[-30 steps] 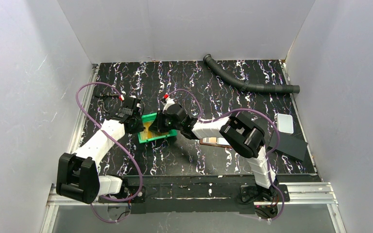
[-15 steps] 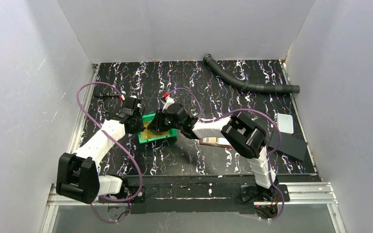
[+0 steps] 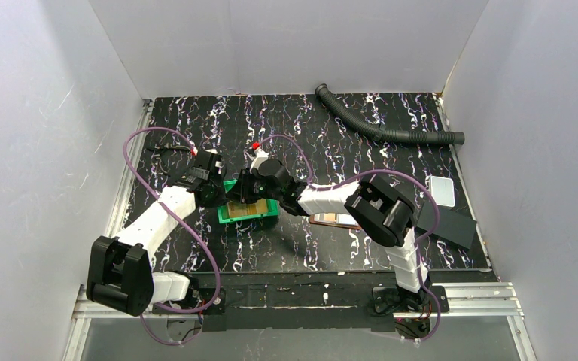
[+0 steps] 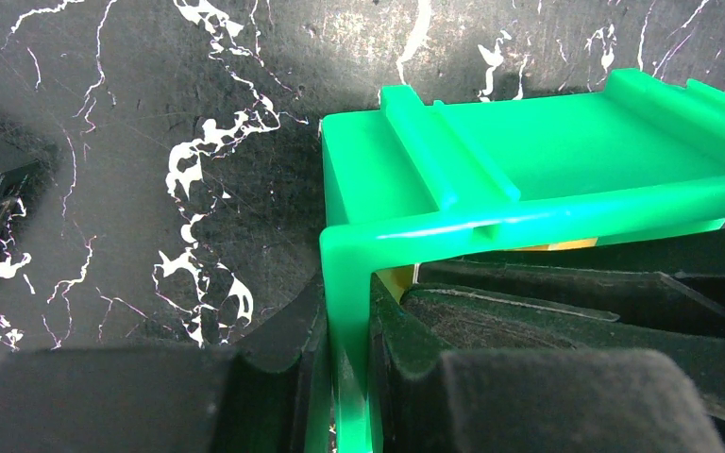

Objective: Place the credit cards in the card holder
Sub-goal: Pick up the credit card from the storage box.

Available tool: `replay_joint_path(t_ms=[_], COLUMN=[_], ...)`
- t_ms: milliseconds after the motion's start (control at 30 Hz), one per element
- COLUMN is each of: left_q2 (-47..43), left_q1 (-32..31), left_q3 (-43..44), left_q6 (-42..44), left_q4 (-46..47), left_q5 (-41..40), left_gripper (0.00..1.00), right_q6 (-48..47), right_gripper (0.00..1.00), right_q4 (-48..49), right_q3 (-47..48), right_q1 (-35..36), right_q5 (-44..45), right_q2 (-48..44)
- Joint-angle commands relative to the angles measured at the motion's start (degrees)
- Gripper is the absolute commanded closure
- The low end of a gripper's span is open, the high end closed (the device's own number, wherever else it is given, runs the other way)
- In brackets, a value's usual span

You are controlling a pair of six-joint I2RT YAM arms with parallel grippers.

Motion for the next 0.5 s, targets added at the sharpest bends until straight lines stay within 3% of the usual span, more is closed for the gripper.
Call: replay_joint_path(t_ms=[0,300,467], left_q2=[-1.24,-1.0,0.64], left_q1=[-0.29,-0.31,-0.29], left_q3=[0.03,0.18,1.94], left_q6=[0.66,0.47,0.44], left_q4=[-0.05,-0.26,-3.51], left_q5=[-0.2,0.21,0.5], left_gripper=[1.0,1.0,1.0], right_q6=[0.02,-0.53,-3.47], right_gripper=[0.75,0.71,0.85], right_q4=[0.6,-1.49,-4.19], right_q3=[1.62,3.46,3.67], right_q1=[0.25,0.34,0.19], right_q5=[0.73,0.29,3.02], right_q2=[0.71,2.8,1.84])
